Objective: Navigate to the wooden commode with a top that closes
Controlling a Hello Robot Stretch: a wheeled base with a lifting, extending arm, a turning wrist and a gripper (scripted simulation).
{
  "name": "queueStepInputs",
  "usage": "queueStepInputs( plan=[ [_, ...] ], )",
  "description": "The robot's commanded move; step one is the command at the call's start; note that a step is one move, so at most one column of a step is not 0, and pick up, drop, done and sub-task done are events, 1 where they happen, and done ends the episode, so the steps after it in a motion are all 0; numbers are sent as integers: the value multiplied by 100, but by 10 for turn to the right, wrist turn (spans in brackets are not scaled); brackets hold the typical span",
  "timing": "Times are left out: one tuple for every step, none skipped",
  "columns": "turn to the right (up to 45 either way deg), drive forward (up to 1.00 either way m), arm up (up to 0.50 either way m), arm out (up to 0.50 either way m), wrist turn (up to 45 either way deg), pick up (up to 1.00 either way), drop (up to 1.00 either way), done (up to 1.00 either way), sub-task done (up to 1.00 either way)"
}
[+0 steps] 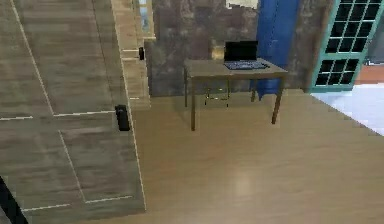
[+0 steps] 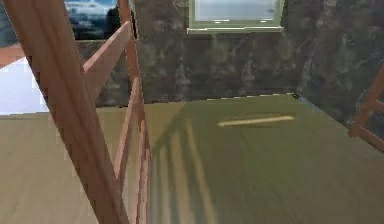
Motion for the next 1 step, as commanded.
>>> queueStepInputs(
  plan=[
    [-30,0,0,0,0,0,0,0,0]
  ],
)
